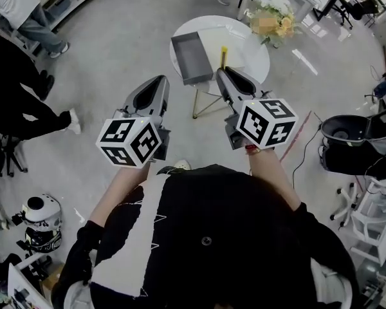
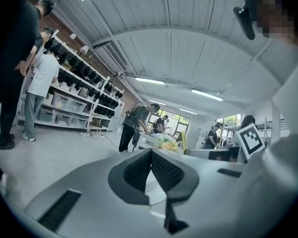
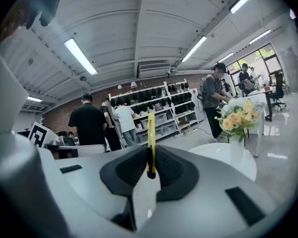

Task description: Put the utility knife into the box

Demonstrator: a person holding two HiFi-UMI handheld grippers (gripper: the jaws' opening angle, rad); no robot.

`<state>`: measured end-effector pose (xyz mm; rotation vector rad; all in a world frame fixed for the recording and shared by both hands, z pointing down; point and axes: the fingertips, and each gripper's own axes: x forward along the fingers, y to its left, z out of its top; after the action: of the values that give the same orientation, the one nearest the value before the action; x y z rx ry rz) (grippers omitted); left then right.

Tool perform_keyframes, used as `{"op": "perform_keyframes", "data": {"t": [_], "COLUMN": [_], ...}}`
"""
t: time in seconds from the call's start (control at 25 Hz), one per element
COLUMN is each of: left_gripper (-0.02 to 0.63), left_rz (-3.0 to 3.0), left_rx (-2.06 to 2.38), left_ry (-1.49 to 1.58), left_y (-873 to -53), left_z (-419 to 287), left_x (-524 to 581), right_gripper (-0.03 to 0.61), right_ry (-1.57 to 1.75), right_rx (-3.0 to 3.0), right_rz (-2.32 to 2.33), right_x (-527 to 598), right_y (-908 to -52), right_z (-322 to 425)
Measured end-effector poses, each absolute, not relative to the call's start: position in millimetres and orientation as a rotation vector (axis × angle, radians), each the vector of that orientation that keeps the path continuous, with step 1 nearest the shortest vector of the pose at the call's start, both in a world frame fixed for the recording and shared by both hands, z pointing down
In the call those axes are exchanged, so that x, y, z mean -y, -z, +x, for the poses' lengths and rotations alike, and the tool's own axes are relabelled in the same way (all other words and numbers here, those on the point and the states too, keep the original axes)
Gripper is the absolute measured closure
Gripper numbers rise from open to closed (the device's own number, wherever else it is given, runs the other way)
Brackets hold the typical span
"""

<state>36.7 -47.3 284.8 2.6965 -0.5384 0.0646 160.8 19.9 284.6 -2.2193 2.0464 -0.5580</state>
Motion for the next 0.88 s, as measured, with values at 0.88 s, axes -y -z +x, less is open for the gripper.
{"op": "perform_keyframes", "data": {"t": [0.88], "left_gripper": [0.603], "left_rz": [2.604], "left_rx": [0.585], "left_ry": [-0.175], "left_y": [-348.1], "left_z": [29.5], "left_x": [107.2], "right_gripper": [0.522], "right_ry": [0.864], "right_rx": [-2.047], "right_rz": [-2.347], "right_x": [20.9], "right_y": [-380.0], "right_z": [178.0]}}
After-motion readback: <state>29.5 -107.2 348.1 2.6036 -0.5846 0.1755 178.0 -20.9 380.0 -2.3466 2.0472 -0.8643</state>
